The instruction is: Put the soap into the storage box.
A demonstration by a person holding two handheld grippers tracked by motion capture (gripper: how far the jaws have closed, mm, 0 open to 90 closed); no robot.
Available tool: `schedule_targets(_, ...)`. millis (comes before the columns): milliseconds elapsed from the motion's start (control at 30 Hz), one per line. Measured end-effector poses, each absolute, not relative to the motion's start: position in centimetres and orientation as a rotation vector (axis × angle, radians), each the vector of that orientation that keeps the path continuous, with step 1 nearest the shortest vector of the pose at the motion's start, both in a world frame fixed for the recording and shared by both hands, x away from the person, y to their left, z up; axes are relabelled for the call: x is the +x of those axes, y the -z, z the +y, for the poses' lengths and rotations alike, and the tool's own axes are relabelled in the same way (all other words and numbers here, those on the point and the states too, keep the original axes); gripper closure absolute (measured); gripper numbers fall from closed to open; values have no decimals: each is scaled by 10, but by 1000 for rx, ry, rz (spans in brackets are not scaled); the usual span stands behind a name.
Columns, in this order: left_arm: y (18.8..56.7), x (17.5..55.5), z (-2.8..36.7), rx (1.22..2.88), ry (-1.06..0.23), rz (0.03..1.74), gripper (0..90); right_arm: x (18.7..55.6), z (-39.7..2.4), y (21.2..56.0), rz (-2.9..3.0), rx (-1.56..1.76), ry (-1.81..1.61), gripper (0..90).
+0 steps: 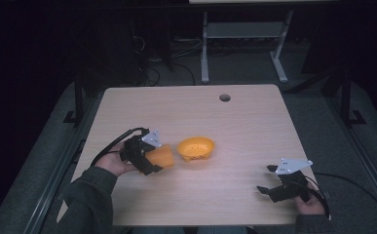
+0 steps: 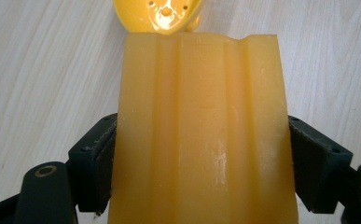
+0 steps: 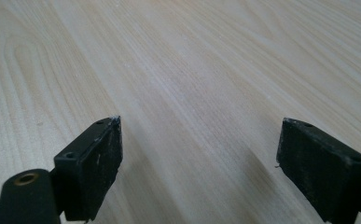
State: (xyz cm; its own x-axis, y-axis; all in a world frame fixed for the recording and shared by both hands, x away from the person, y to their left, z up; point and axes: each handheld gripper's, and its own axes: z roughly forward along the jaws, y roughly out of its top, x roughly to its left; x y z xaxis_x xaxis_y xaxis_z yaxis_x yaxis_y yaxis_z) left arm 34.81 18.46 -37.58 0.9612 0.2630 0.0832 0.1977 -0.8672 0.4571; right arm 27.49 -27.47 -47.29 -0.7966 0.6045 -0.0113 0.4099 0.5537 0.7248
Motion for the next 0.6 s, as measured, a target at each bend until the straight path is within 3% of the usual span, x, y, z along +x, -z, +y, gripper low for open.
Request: schedule_targets(600,359,368,159,2642,-220,261,208,275,-276,472,2521,841,-1089,137)
